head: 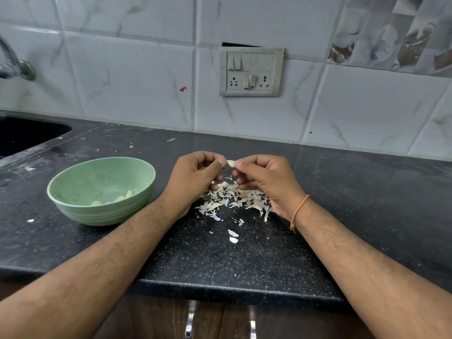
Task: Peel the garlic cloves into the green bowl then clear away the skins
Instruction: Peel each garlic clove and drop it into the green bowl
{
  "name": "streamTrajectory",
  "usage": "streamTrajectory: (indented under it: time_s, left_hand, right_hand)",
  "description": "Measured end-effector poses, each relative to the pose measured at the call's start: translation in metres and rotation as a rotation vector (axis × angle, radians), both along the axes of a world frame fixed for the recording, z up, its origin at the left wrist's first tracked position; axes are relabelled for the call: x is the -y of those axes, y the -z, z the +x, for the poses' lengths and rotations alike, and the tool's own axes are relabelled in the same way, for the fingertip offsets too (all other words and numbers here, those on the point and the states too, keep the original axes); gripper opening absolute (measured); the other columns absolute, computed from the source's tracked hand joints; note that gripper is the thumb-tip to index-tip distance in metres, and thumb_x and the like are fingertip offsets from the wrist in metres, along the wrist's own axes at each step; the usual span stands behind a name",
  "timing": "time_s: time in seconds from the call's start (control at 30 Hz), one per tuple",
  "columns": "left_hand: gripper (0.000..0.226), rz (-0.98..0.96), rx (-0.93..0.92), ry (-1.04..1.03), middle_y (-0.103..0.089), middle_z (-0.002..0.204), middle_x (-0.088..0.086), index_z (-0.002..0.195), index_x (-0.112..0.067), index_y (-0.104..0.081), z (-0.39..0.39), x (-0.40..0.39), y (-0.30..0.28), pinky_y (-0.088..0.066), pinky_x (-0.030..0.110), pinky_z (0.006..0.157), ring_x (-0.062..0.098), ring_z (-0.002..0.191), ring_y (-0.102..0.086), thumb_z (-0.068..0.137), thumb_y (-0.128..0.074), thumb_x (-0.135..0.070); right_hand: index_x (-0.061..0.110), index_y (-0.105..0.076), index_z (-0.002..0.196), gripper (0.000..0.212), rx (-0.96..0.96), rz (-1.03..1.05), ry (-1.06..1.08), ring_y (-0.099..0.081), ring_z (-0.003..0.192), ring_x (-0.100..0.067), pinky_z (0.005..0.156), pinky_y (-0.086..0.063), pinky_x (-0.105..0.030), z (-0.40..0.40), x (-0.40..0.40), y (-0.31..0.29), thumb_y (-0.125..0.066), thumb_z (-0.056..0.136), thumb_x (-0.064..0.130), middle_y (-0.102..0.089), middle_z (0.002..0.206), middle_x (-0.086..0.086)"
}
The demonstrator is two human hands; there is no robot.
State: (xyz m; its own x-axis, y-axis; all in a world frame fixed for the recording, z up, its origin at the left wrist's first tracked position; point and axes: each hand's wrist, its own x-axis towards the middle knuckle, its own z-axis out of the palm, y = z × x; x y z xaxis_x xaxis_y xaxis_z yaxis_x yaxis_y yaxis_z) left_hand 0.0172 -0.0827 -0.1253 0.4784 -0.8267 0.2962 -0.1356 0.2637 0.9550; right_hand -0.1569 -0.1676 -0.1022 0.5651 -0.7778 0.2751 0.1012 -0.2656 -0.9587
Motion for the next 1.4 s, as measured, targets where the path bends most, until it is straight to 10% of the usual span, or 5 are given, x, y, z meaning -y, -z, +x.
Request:
streamTrajectory:
  time_s: [0.33,0.67,1.17,1.4]
  left_hand:
    - [0.028,0.095,0.007,0.081,-0.08,0.097,0.017,0.093,-0.013,-0.084,-0.006,-0.007,-0.007,-0.054,0.039,0.072,0.028,0.08,-0.069,0.099,-0.075,-0.038]
    - [0.016,0.11,-0.033,0.144,-0.075,0.089,0.011,0.104,-0.004,-0.077,-0.006,-0.007,-0.007,-0.054,0.019,0.054,0.012,0.065,-0.066,0.104,-0.068,-0.018]
    - [0.015,0.049,-0.14,0.027,-0.075,0.094,0.007,0.106,-0.007,-0.073,-0.006,-0.007,-0.008,-0.049,0.02,0.047,0.012,0.06,-0.068,0.104,-0.069,-0.022]
    - [0.017,0.027,-0.178,0.146,-0.078,0.1,0.004,0.107,-0.009,-0.078,-0.008,-0.009,-0.01,-0.056,0.02,0.057,0.011,0.073,-0.072,0.101,-0.073,-0.024]
  right_hand:
    - [0.022,-0.087,0.097,0.006,-0.125,-0.884,0.317,-0.074,0.082,0.001,0.072,-0.057,-0.016,0.002,0.002,0.009,-0.083,0.092,0.021,-0.08,0.09,0.015]
    - [0.026,-0.087,0.102,0.01,-0.112,-0.713,0.258,-0.075,0.081,0.0,0.068,-0.056,-0.016,0.0,0.001,0.005,-0.085,0.092,0.027,-0.08,0.09,0.018]
    - [0.018,-0.083,0.091,0.008,-0.092,-0.467,0.183,-0.074,0.073,-0.03,0.07,-0.063,-0.053,-0.001,0.006,0.006,-0.077,0.097,0.019,-0.078,0.077,0.0]
    - [0.009,-0.08,0.097,0.008,-0.048,-0.304,0.041,-0.071,0.075,-0.019,0.07,-0.062,-0.032,0.0,0.004,0.005,-0.074,0.1,0.013,-0.076,0.082,-0.009]
